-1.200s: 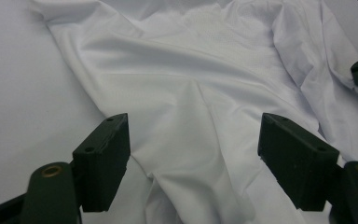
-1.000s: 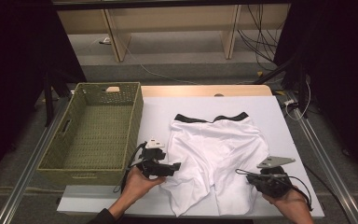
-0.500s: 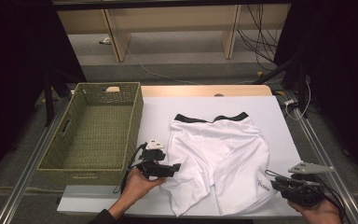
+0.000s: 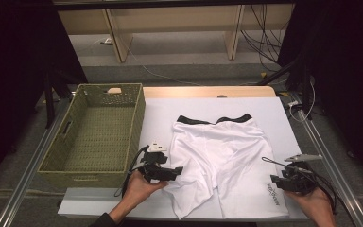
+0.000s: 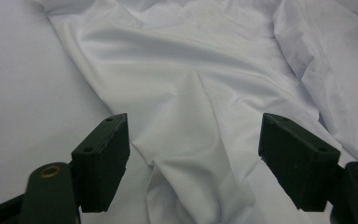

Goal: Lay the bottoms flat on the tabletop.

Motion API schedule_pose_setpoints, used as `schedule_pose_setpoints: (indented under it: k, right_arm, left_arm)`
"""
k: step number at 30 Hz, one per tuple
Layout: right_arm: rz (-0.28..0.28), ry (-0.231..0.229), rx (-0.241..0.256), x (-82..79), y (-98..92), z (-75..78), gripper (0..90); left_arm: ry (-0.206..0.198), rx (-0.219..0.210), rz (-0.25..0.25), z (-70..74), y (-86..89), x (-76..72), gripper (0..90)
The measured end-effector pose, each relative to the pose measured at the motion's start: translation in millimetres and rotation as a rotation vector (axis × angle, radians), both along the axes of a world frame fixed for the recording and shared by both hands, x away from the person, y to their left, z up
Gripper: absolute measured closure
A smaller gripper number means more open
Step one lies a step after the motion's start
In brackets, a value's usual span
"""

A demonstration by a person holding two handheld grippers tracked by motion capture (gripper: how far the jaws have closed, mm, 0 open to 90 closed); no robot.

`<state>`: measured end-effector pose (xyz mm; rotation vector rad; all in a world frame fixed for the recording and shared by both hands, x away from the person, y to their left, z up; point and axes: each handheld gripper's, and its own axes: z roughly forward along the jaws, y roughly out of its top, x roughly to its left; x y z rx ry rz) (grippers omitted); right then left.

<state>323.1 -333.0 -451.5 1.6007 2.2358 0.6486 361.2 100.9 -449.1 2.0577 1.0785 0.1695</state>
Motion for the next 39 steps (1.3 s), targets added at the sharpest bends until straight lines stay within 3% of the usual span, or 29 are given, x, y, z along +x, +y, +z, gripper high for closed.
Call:
schedule_pose_setpoints:
  k: [3,7,10,14,18,20,24,26,28,32,35,39]
  right_arm:
    - [-0.001,0.051,0.0,6.8,-2.0,-10.3,58.7]
    - [0.019,0.036,0.013,4.7,-4.6,-12.1,73.5]
    - [0.035,0.038,0.016,1.7,-4.7,-11.6,89.7]
    - [0.046,0.034,-0.035,-3.8,-4.6,-9.9,90.0]
    - [-0.002,0.027,-0.075,-10.8,-15.8,-8.6,90.0]
    - [-0.024,0.015,-0.062,-12.9,-21.0,-8.4,84.5]
    - [-0.043,-0.019,0.002,-12.5,-22.7,-4.5,57.5]
    - [-0.052,-0.042,0.018,-11.7,-18.7,-1.7,49.5]
    - [-0.039,-0.071,0.027,-12.8,-13.7,1.6,48.8]
    - [-0.004,-0.12,0.036,-15.2,-5.0,6.6,48.4]
    - [0.019,-0.113,0.04,-15.0,0.0,5.9,47.8]
    - [0.031,-0.106,0.041,-14.8,2.5,5.1,47.6]
  left_arm:
    - [0.007,0.005,-0.001,-0.5,3.6,-3.1,24.5]
    - [0.02,0.02,-0.009,-2.9,7.6,-7.1,26.2]
    - [0.043,0.041,-0.016,-7.7,8.3,-8.9,27.4]
    - [0.071,0.068,-0.024,-14.4,9.8,-11.9,28.6]
    - [0.063,0.059,-0.009,-11.6,15.8,-14.2,28.9]
    - [0.052,0.055,0.002,-10.6,18.8,-15.1,30.9]
    - [0.028,0.081,0.034,-11.5,19.8,-14.0,35.4]
    - [0.036,0.093,0.038,-14.2,17.7,-12.3,37.5]
    - [0.029,0.117,0.044,-16.8,14.7,-10.4,40.3]
    - [0.046,0.123,0.046,-23.0,10.9,-4.3,43.3]
    - [0.048,0.105,0.029,-26.0,6.2,-0.2,43.3]
    - [0.049,0.119,-0.012,-29.6,-0.8,-1.3,46.4]
